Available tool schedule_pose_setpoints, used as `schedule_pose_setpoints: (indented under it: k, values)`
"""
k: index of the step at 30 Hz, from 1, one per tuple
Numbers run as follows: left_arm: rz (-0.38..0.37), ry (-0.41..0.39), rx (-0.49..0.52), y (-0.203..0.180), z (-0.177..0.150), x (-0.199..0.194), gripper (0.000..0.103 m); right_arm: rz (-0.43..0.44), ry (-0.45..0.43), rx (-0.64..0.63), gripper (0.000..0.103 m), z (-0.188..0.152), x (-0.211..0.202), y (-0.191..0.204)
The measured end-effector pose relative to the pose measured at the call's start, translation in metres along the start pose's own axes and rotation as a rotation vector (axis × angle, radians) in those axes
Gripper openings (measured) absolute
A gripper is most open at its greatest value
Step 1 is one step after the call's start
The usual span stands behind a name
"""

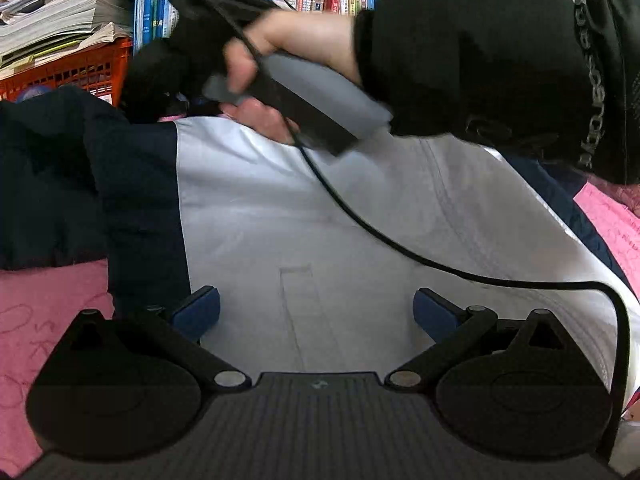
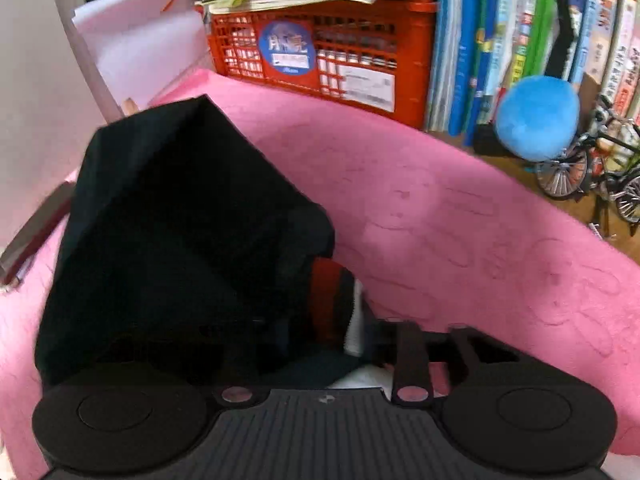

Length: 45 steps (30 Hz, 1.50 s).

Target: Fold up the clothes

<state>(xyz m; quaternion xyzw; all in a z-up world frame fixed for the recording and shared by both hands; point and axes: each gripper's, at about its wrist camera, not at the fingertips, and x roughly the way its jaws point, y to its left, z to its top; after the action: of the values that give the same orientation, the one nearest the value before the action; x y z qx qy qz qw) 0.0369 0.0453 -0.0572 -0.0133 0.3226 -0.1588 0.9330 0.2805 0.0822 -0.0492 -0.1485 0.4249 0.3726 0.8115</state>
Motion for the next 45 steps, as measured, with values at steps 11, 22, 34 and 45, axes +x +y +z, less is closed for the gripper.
schedule_pose_setpoints:
  k: [11, 22, 34, 45]
  values:
    - [-0.022, -0.01, -0.031, 0.004, 0.004, -0.001, 0.103, 0.197, -0.492, -0.279, 0.091, 0.094, -0.124, 0.085]
    - [0.016, 0.009, 0.012, -0.007, -0.003, 0.002, 0.103, -0.445, -0.03, 0.07, 0.088, -0.021, -0.096, -0.119]
    - [-0.045, -0.062, -0.18, 0.039, 0.031, -0.049, 0.103, -0.227, -0.144, -0.009, 0.03, -0.163, -0.204, -0.062]
    - [0.083, -0.042, -0.046, -0.006, 0.085, -0.001, 0.103, -0.175, -0.125, -0.049, 0.033, -0.259, -0.218, 0.001]
